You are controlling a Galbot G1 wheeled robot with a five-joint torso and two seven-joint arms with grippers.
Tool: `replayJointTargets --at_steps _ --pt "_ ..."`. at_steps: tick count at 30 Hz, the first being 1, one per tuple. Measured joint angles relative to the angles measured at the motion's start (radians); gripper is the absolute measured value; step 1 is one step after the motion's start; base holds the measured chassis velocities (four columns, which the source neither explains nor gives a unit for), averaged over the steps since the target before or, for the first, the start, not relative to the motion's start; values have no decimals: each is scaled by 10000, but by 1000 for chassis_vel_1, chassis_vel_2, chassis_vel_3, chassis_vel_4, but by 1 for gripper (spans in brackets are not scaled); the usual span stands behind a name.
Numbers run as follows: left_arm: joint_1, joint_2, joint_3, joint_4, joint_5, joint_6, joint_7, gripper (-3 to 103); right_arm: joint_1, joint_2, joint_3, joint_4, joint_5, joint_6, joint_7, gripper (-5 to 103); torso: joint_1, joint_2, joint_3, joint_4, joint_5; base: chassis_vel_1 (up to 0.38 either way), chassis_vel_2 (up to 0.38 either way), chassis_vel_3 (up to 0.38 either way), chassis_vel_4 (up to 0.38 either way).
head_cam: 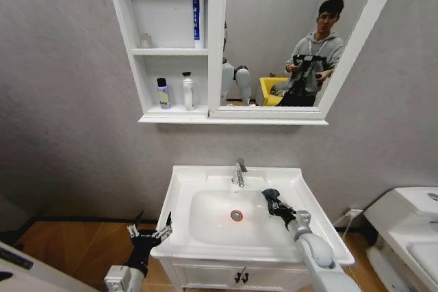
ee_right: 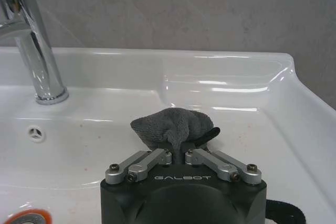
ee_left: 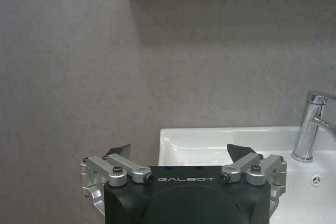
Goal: Move facial cleanser and shampoo from washbasin to cabinet, then wipe washbasin with towel.
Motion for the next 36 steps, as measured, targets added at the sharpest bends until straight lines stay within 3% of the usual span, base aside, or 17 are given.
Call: replayJointTargets --at_steps 10,21,28,36 --pt "0 0 -1 0 0 -1 0 100 929 276 -313 -1458 -233 -83 32 7 0 0 0 1 0 0 0 0 0" --pt "0 0 -2 0 0 0 0 100 1505 315 -938 -2241 467 -739 -105 7 0 1 0 0 -3 0 0 0 0" --pt "0 0 -2 0 0 0 0 100 1913 692 -1777 -2424 1153 -1072 146 7 4 -2 3 1 4 0 0 0 0" --pt "0 0 -3 0 0 0 0 100 2344 1196 -2683 -2726 1286 -1087 208 7 3 -2 3 1 1 0 0 0 0"
